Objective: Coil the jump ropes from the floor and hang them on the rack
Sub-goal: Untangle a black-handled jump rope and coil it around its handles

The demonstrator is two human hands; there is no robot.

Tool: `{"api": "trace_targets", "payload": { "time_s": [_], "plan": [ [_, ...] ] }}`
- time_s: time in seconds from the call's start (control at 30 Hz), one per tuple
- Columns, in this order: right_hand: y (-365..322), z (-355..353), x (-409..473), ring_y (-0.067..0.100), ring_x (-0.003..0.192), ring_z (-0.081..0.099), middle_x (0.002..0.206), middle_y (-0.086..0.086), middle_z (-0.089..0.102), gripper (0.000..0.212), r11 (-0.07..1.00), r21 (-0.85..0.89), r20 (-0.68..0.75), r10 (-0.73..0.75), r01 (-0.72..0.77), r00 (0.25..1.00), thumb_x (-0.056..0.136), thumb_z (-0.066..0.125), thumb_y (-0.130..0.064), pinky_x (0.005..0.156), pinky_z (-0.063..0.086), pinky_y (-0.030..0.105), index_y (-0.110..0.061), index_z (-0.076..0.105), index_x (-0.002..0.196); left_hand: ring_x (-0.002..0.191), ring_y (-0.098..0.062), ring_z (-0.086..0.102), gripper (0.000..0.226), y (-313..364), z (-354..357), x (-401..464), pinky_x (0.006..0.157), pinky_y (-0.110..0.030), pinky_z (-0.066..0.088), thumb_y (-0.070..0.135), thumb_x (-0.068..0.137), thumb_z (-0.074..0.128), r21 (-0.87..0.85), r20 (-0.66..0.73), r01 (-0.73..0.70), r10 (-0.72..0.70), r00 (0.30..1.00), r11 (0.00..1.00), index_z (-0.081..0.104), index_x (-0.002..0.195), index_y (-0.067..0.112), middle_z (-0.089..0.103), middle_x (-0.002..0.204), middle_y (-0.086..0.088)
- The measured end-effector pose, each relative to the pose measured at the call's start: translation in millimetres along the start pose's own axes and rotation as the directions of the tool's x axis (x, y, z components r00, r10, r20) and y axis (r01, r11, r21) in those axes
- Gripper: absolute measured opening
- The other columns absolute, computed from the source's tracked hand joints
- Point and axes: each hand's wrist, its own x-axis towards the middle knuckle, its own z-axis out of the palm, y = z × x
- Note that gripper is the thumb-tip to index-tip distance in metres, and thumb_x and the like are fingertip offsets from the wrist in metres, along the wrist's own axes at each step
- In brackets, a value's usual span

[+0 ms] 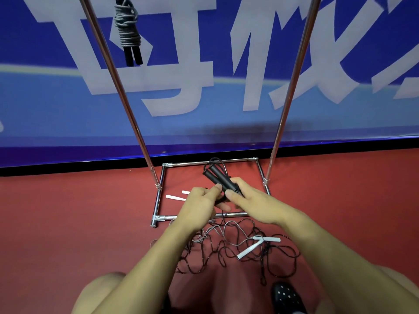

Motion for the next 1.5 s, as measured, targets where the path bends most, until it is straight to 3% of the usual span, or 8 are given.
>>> {"api": "trace_targets", "payload": {
  "time_s": [0.2,0.3,0.43,0.63,0.87,1.17,1.27,1.5],
  "plan": [
    [1,0,-1,0.005,0.132,0.050,0.144,-0.011,0.054,0.034,0.989,0.135,0.021,-0.068,0.065,0.997,0.110,0.039,-0.041,0.116,0.037,0.038,-0.059,0.039,0.139,0.047,-0.015,0.037,0.066,6,0,-4,0.049,-0.021,0.035,0.054,0.105,0.040,-0.001,-0.007,0.036,-0.036,0.999,0.999,0.076,0.089,0.001,0.069,0.055,0.003],
    [0,0,-1,-0.005,0.121,0.054,0.139,-0.010,0.054,0.045,0.989,0.132,-0.044,-0.069,0.074,0.997,0.100,0.064,-0.036,0.108,0.042,0.023,-0.054,0.043,0.136,0.053,-0.021,0.031,0.069,0,-1,-1,0.051,-0.029,0.027,0.062,0.097,0.052,0.034,-0.004,-0.011,0.011,1.000,0.999,0.073,0.076,0.000,0.062,0.063,-0.022],
    [0,-7,-2,0.000,0.112,0.065,0.123,-0.009,0.068,0.067,0.962,0.273,-0.074,0.033,-0.012,0.997,0.080,0.087,-0.033,0.106,0.051,0.029,-0.034,0.055,0.139,0.045,-0.014,0.032,0.055,1,-3,-1,0.048,-0.026,0.026,0.055,0.101,0.052,0.096,0.084,-0.088,0.080,0.993,0.992,0.070,0.061,0.021,0.049,0.055,-0.010],
    [1,-9,-9,0.029,0.114,0.070,0.116,0.014,0.073,0.028,0.798,0.598,0.217,-0.074,-0.073,0.973,0.095,0.071,-0.010,0.099,0.055,0.051,-0.015,0.067,0.123,0.051,-0.013,0.044,0.052,3,-3,-5,0.060,-0.025,0.037,0.047,0.103,0.049,0.073,0.191,-0.207,0.190,0.963,0.976,0.071,0.059,0.032,0.057,0.053,-0.004],
    [-7,-14,-9,0.024,0.076,0.071,0.087,0.012,0.073,0.026,0.874,0.483,0.051,-0.097,0.061,0.994,0.095,0.071,-0.010,0.062,0.053,0.031,-0.013,0.059,0.118,0.037,-0.014,0.045,0.065,6,-3,-1,0.045,-0.020,0.037,0.053,0.099,0.055,0.021,0.137,-0.093,0.090,0.987,0.995,0.072,0.074,-0.005,0.065,0.051,-0.005],
    [-7,-11,-2,0.013,0.060,0.059,0.068,0.002,0.065,0.029,0.891,0.441,-0.080,-0.080,0.107,0.994,0.097,0.069,-0.010,0.060,0.050,0.026,-0.002,0.052,0.120,0.039,-0.017,0.036,0.065,2,-2,4,0.047,-0.025,0.033,0.061,0.099,0.050,0.052,0.079,-0.046,0.041,0.996,0.998,0.069,0.068,0.007,0.043,0.044,-0.007],
    [-3,-21,-1,0.017,0.061,0.059,0.078,0.011,0.072,0.030,0.844,0.519,-0.165,-0.054,0.134,0.985,0.099,0.066,-0.012,0.062,0.051,0.031,0.005,0.051,0.118,0.044,-0.019,0.040,0.052,-4,-5,5,0.060,-0.031,0.036,0.049,0.103,0.051,0.029,0.111,-0.042,0.039,0.993,0.999,0.067,0.071,0.012,0.039,0.044,0.000],
    [4,-21,2,0.021,0.068,0.062,0.092,0.017,0.074,0.021,0.805,0.579,-0.163,-0.042,0.130,0.986,0.099,0.066,-0.016,0.066,0.054,0.035,-0.008,0.053,0.114,0.046,-0.011,0.034,0.053,-6,-4,5,0.049,-0.027,0.030,0.047,0.105,0.048,0.119,-0.033,-0.178,0.183,0.983,0.977,0.067,0.068,0.013,0.046,0.053,0.005]
  ]
}}
